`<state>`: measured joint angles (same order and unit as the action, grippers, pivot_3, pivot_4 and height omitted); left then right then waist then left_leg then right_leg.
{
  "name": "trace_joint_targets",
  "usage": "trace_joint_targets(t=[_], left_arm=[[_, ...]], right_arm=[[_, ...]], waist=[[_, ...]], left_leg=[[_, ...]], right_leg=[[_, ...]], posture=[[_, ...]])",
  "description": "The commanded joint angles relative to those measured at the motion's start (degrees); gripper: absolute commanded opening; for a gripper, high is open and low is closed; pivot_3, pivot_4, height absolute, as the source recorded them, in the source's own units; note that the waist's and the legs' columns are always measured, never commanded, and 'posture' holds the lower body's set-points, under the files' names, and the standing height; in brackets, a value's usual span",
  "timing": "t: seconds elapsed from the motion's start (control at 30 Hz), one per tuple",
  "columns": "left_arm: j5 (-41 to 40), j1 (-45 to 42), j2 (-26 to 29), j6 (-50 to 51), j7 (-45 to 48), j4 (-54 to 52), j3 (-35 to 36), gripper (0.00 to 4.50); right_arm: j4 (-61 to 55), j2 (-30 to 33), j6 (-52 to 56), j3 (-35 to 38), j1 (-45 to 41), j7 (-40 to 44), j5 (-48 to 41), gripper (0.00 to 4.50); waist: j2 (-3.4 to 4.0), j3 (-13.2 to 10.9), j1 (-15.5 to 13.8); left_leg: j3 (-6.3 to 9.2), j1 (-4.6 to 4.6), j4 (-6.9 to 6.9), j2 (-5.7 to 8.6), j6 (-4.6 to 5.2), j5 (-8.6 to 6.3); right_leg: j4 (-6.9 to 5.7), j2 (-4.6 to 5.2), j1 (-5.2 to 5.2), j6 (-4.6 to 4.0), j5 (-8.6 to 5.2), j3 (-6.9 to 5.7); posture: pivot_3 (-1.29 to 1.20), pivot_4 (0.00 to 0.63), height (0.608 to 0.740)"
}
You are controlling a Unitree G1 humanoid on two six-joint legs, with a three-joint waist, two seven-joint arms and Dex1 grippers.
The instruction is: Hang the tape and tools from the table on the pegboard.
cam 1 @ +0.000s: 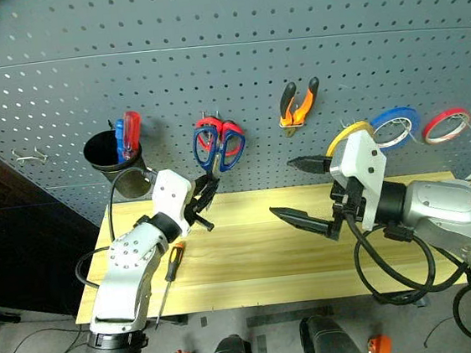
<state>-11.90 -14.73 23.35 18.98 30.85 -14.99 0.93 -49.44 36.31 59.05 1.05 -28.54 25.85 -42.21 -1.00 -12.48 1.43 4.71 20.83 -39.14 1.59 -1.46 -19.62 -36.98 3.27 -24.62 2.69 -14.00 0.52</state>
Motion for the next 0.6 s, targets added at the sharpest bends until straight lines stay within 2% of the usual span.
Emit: trace_joint_targets(t=[0.03, 0.17, 0.23, 0.37, 0.5, 0.6], left_arm=[[-1.73, -2.23, -0.79, 0.17, 0.79, -0.51, -0.49, 0.47], [-1.73, -2.69, -0.98, 0.80, 1.08, -0.10, -1.06, 0.47], [-2.45, -2.33, -1.30, 1.94, 0.93, -0.33, -0.69, 1.18], [-3.36, 1.05, -0.50, 4.98, 0.14, -2.85, 0.88, 2.31], [-2.99, 8.56, 3.98, 8.47, 0.79, -6.04, 3.37, 3.45], [-1.73, 14.24, 8.89, 10.79, 1.88, -4.32, 4.66, 4.38]], right_arm=[[-0.47, -0.92, -1.39, 0.06, -1.66, -1.25, -0.26, 4.50], [-0.36, -1.31, -1.60, -1.04, -2.05, -1.70, 0.44, 4.50], [-0.31, -1.59, -1.67, -1.21, -1.99, -1.98, 0.49, 4.50], [-0.69, -1.70, -1.11, -0.07, 0.08, -2.98, -0.12, 4.50], [-1.95, -2.46, 0.63, 1.50, 4.51, -4.89, -2.52, 4.50], [-2.44, -4.31, 2.18, 0.10, 7.19, -7.29, -3.81, 4.50]], waist=[[0.00, 0.00, 0.01], [0.00, 0.00, 0.07], [0.00, 0.00, 0.08], [0.00, 0.01, 0.09], [-0.04, 0.07, 0.28], [-0.04, 0.10, 0.39]], left_leg=[[0.00, 0.00, 0.00, 0.00, 0.00, 0.00], [-0.04, 0.00, -0.01, 0.00, 0.00, 0.00], [-0.05, 0.00, -0.01, 0.00, -0.01, 0.00], [-0.08, 0.01, -0.03, 0.00, 0.00, 0.00], [-0.11, 0.01, 0.06, -0.05, 0.00, 0.00], [-0.20, 0.03, 0.09, -0.10, -0.01, 0.00]], right_leg=[[-0.01, 0.00, -0.01, 0.00, 0.00, 0.01], [-0.01, 0.00, -0.03, 0.00, 0.00, 0.04], [-0.02, 0.00, -0.05, 0.00, 0.00, 0.05], [-0.06, 0.00, -0.07, 0.00, 0.00, 0.09], [-0.02, 0.12, -0.13, 0.00, 0.00, 0.16], [-0.15, 0.09, -0.32, -0.01, 0.01, 0.26]], posture=[[-0.02, 0.189, 0.740], [-0.02, 0.190, 0.740], [-0.02, 0.191, 0.740], [-0.02, 0.193, 0.740], [0.00, 0.193, 0.740], [0.01, 0.192, 0.740]])
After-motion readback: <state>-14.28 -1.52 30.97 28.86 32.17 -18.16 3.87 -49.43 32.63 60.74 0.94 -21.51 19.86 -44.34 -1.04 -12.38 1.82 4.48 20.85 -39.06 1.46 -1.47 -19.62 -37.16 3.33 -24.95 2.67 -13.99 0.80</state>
